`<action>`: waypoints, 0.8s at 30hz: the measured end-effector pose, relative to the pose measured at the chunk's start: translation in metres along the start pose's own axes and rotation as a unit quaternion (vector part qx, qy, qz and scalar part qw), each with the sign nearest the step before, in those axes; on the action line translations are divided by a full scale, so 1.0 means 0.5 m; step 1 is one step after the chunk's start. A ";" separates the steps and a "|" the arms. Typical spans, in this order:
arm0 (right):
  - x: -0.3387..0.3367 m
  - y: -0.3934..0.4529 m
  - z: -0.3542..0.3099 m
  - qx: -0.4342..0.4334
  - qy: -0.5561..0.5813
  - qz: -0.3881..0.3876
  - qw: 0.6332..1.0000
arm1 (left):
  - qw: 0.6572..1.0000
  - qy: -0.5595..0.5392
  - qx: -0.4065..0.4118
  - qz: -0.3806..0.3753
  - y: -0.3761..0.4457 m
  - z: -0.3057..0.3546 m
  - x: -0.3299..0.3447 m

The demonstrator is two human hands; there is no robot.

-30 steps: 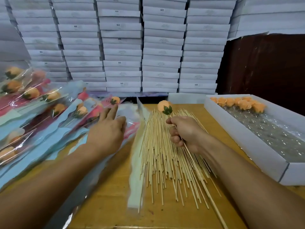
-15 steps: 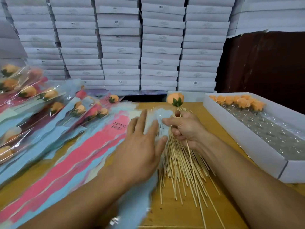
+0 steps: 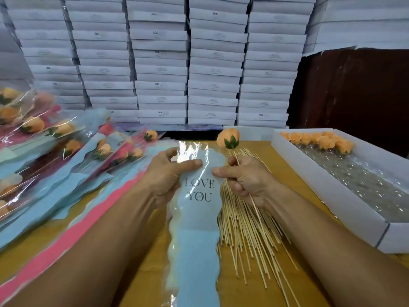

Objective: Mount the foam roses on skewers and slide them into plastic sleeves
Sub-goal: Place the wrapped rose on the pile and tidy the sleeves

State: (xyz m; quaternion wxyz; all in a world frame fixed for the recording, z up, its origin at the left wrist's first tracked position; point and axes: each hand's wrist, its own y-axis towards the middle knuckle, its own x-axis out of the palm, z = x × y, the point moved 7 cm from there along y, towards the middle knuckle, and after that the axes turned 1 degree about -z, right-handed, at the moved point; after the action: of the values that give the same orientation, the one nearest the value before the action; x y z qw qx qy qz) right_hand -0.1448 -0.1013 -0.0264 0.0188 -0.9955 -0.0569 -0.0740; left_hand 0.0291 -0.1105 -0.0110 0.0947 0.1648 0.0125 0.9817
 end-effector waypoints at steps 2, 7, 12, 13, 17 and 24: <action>-0.003 0.002 0.001 -0.004 0.003 0.004 1.000 | 0.999 0.029 0.024 0.022 -0.001 -0.001 -0.007; -0.007 0.005 0.003 0.002 -0.006 0.022 1.000 | 0.992 0.101 0.078 0.019 0.002 -0.008 -0.022; -0.005 0.001 0.008 0.030 -0.066 -0.006 0.997 | 0.974 0.188 0.115 -0.046 -0.011 -0.008 -0.019; -0.004 0.002 0.010 0.037 -0.083 -0.009 0.996 | 0.970 0.199 0.121 -0.065 -0.013 -0.008 -0.015; -0.044 0.015 0.018 0.061 -0.074 0.077 0.992 | 0.956 0.240 0.114 -0.122 -0.016 -0.019 -0.004; -0.085 0.029 -0.029 0.025 -0.059 0.143 0.988 | 0.950 0.248 0.058 -0.179 -0.017 -0.054 0.005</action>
State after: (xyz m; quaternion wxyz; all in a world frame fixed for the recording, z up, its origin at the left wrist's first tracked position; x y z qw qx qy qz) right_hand -0.1867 -0.1210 -0.0190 0.0506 -0.9952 0.0828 -0.0098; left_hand 0.0197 -0.1017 -0.0363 0.2534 -0.0839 0.1215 0.9560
